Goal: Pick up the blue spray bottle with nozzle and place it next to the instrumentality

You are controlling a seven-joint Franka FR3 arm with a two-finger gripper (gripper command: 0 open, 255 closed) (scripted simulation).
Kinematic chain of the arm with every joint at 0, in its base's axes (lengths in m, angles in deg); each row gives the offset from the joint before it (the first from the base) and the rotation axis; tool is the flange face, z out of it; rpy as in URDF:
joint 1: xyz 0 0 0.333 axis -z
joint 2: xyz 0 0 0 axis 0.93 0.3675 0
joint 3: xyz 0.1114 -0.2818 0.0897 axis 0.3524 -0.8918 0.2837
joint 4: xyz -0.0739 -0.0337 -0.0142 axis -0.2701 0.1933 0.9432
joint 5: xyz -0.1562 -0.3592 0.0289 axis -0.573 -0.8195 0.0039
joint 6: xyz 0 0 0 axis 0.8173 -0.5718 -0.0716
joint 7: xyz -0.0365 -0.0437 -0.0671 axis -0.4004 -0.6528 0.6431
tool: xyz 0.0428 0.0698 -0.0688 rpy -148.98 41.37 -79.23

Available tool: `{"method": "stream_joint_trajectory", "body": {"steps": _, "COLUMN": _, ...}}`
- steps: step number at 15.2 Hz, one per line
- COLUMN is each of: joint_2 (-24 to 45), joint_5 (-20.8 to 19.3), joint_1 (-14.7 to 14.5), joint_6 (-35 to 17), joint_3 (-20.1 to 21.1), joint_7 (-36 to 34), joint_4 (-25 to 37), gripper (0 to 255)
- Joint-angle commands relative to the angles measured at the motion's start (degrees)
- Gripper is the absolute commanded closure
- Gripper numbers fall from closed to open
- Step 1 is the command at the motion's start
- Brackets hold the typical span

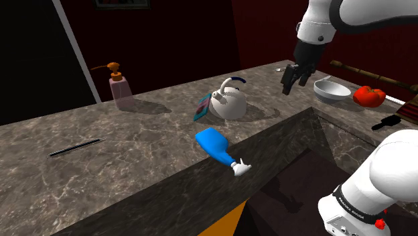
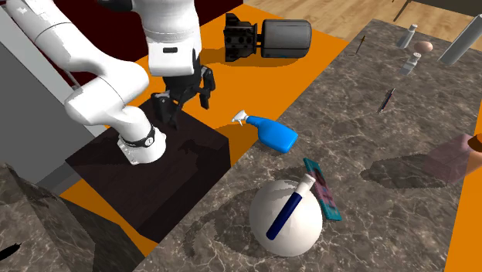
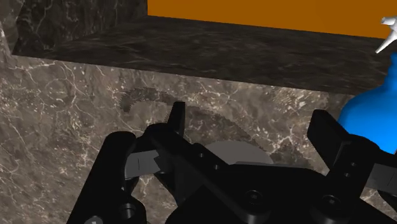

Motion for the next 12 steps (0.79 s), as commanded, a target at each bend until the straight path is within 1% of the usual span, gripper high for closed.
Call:
{"method": "stream_joint_trajectory", "body": {"steps": 1, "joint_2": 0.58, "joint_5": 1.85, "joint_1": -0.7, "joint_6": -2.67, "joint_3": 2.06, "joint_7": -3.11, "joint_4": -2.04, "gripper": 0}}
{"method": "stream_joint_trajectory", "body": {"steps": 6, "joint_2": 3.82, "joint_5": 5.98, "joint_1": -2.27, "joint_6": -9.58, "joint_3": 7.11, "joint_7": -10.05, "joint_4": -5.41, "gripper": 0}}
{"method": "stream_joint_trajectory", "body": {"steps": 12, "joint_2": 10.77, "joint_5": 9.91, "joint_1": -3.69, "joint_6": -18.73, "joint_3": 13.57, "joint_7": -18.38, "joint_4": -6.81, "gripper": 0}}
